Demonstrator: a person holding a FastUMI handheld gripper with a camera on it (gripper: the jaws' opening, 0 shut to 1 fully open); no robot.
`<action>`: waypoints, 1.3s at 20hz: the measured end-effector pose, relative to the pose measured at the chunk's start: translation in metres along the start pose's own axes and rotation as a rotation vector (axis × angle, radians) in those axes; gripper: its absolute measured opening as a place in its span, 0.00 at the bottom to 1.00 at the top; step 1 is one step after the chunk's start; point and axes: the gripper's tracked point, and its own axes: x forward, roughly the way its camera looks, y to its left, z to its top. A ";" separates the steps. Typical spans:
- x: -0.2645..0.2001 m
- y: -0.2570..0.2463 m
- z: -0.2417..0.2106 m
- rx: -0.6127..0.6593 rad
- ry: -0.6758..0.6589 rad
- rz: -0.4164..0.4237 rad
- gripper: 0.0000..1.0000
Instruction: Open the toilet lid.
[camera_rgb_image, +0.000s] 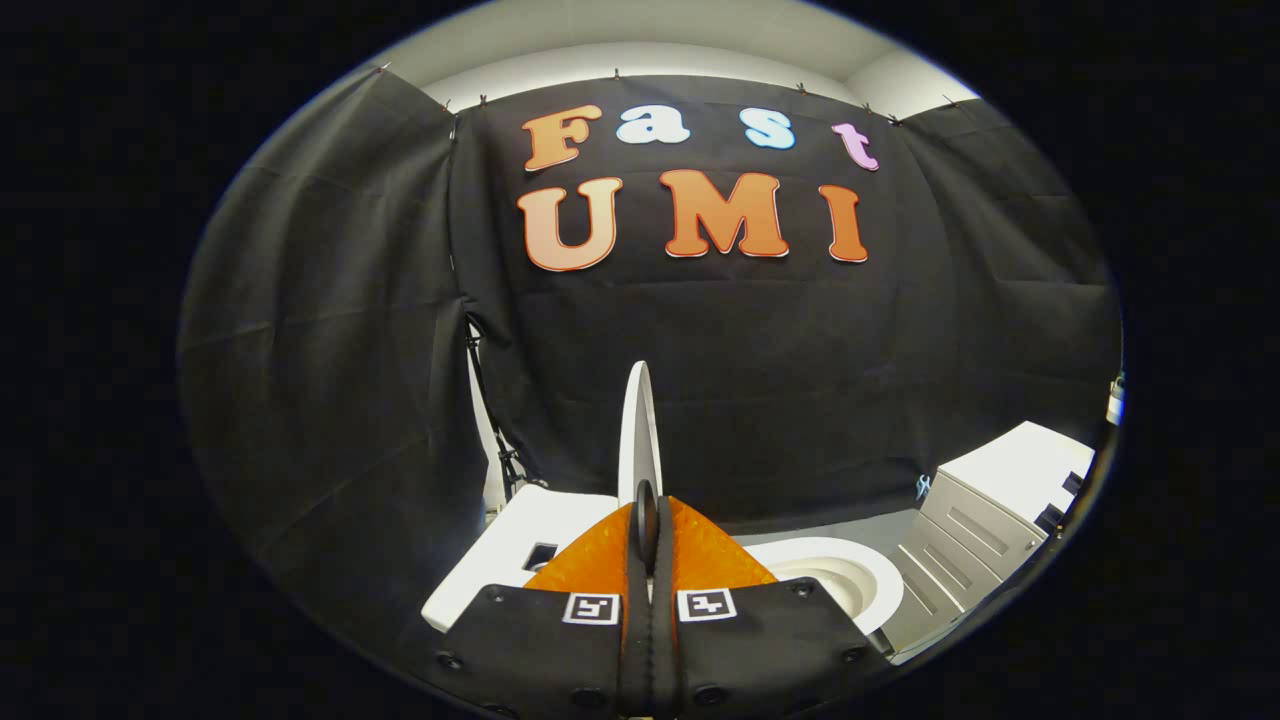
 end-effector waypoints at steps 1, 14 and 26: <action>0.000 0.005 -0.001 -0.010 0.000 0.004 0.08; 0.001 0.061 -0.015 -0.121 0.011 0.032 0.09; -0.036 0.082 0.015 -0.164 -0.041 0.184 0.97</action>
